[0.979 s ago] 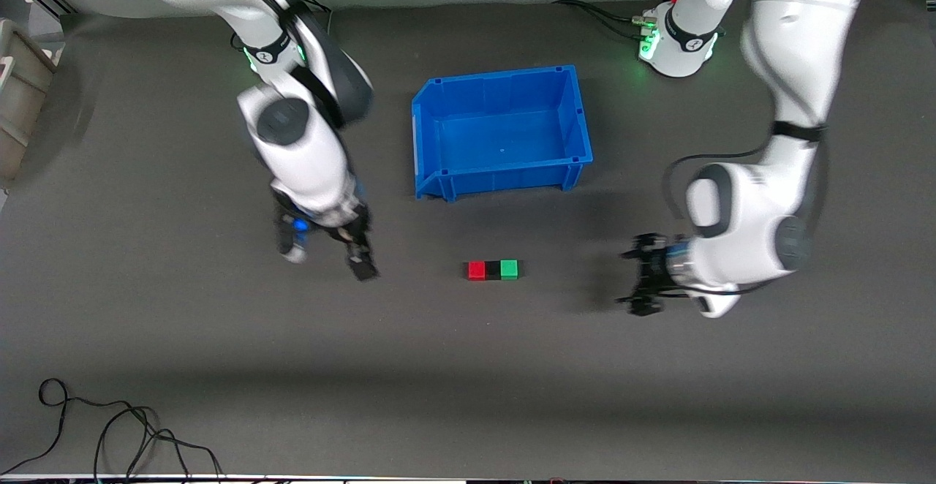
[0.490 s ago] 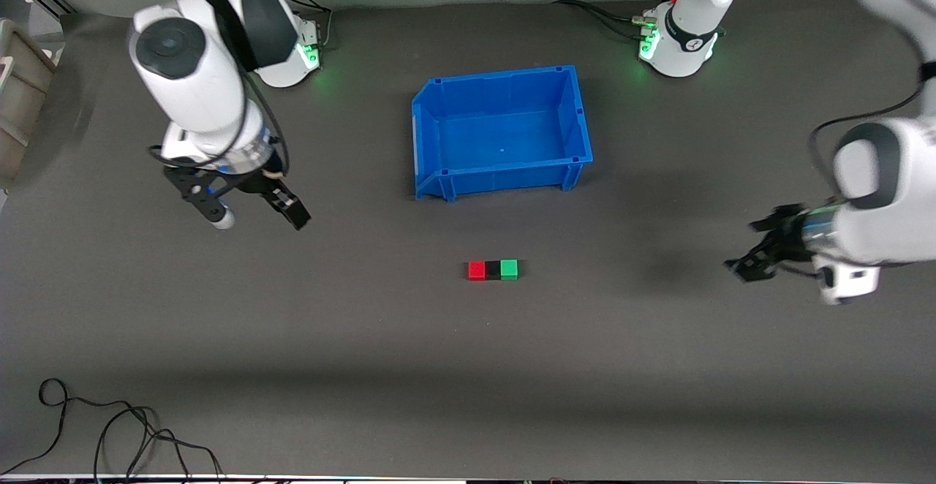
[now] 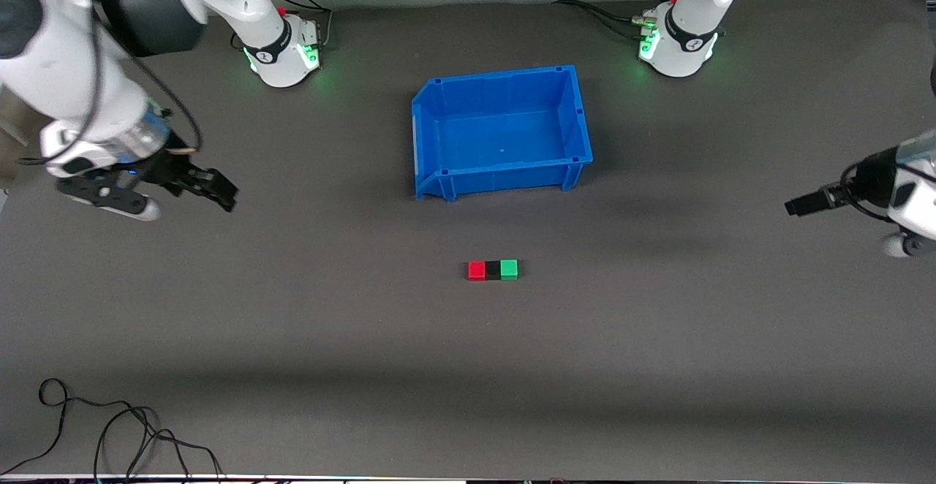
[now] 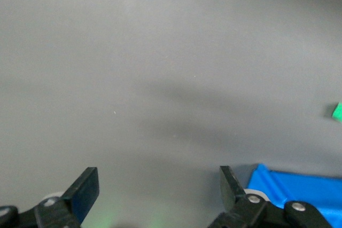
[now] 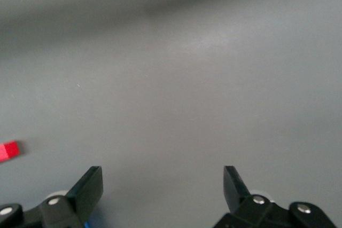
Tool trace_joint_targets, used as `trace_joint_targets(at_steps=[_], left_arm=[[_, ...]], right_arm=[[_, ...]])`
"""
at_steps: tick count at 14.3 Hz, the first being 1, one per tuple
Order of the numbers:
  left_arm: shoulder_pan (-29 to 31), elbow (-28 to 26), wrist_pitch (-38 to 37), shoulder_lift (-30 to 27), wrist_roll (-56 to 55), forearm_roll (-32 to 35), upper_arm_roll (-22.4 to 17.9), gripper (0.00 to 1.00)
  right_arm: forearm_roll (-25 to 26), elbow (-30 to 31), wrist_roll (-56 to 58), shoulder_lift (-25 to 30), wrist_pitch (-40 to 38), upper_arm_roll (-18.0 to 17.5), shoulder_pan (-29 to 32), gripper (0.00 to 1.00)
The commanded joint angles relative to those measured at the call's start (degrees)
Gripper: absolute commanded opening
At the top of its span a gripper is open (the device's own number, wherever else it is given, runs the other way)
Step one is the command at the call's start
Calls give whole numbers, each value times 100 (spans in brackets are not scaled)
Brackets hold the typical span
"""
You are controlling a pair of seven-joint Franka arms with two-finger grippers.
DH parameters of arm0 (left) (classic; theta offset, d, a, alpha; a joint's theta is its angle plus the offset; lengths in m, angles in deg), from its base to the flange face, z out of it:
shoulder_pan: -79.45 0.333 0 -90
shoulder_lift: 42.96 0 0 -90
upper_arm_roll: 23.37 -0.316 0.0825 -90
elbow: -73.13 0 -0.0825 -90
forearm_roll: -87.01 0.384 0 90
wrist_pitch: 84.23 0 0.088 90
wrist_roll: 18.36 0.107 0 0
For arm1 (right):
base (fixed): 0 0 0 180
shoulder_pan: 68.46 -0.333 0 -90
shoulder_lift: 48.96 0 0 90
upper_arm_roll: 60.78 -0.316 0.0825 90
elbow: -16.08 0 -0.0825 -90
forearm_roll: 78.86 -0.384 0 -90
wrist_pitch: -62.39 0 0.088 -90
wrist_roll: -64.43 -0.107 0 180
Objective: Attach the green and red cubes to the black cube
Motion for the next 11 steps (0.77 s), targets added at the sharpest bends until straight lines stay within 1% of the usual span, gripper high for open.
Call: trace_joint_targets(at_steps=[1,3,4,5,7,9,11], left_arm=[[-233,-24,-36,-287,832,217,-19,100],[-312,-32,-9,-436,975,260,7,100],[-330,-59,43,-507,1010,295,33,100],[-356,-50,113,-525,1123,357,51,100],[-348,-24,201,-525,1483,384,51,100],[-348,11,210,-516,1441,375,51,100],[-365,55,237,-490,978,357,60,100]], right_arm=[[-185,-526,798,71,-643,130,49,100],[-211,-991,1045,-16,-1083,131,233,100],[-359,-1133,1081,-52,-1198,131,242,100],[-474,-1143,1090,-52,-1199,139,242,100],[-536,-1134,1405,-34,-1156,297,242,100],[-659,-1099,1521,-52,-1120,333,242,100],[-651,-1082,1538,-87,-1068,333,242,100]])
